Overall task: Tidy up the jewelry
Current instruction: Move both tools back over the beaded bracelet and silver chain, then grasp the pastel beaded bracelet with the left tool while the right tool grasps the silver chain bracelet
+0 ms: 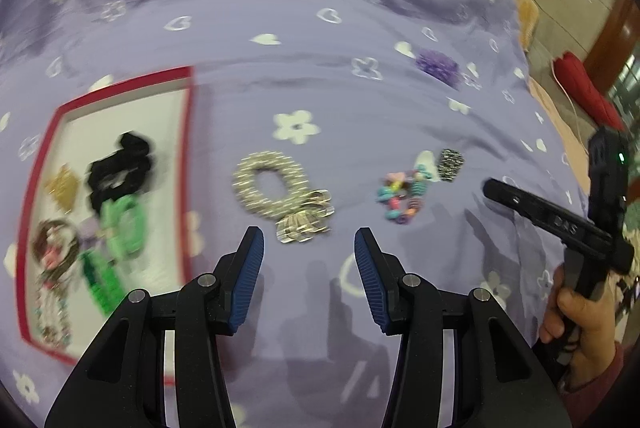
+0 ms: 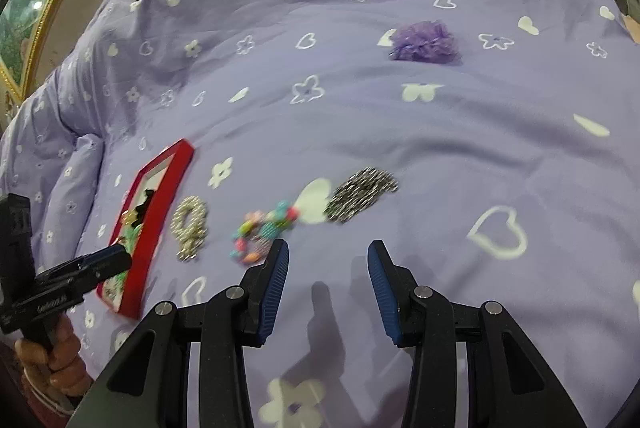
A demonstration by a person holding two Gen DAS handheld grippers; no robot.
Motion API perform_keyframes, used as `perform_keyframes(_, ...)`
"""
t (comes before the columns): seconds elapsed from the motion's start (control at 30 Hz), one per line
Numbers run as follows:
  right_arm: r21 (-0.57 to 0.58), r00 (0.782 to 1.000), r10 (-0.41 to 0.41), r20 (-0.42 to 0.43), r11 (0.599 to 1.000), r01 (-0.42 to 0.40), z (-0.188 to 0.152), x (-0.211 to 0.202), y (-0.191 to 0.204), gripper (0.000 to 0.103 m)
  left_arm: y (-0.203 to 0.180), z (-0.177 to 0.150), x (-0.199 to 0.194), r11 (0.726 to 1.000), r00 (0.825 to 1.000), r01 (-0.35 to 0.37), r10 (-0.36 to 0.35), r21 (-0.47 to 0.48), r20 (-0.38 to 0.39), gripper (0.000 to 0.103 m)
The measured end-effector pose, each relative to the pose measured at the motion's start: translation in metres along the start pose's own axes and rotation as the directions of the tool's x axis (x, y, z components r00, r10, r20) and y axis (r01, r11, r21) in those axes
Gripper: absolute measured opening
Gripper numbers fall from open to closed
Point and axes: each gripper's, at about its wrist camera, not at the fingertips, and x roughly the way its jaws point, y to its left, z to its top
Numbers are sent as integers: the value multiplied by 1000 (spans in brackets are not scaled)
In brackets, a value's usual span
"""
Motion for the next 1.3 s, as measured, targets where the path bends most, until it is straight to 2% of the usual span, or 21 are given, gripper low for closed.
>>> perform_keyframes(0.3,-28,998,-50,-27,998,49,23,29,-9,43,-36,17,52,997,997,52,-48,64,-60,46)
perform_keyframes(0.5,-57,996,-62,-66,997,59,26,52,-8,44,-46,19,79,994,993,71,-62,86,-103,46)
perform_keyframes(0.6,-96,995,-77,-58,993,71,27,58,-5,42,-49,21,86,993,992,87,-79,84,-100,46)
perform_keyframes(0.67,-110,995,-89,-51,991,83,27,59,-3,36,-53,21,89,992,994,80,-71,100,-89,38)
perform_keyframes(0.7,-115,994,-99,-46,989,93,26,59,-3,32,-55,21,90,990,994,84,-75,113,-85,21)
perform_keyframes(0.73,-114,994,-103,-42,989,98,27,59,-4,24,-58,21,92,987,991,103,-91,123,-96,14)
perform_keyframes(0.83,-93,995,-92,-37,992,88,27,56,-9,16,-63,18,90,983,993,92,-80,162,-82,13)
perform_keyframes(0.97,-90,996,-84,-28,993,81,25,51,-6,15,-60,16,75,981,994,104,-96,163,-57,13)
perform_keyframes(1.3,-105,1000,17,19,994,-15,18,16,20,15,-38,12,19,987,992,108,-114,118,50,13)
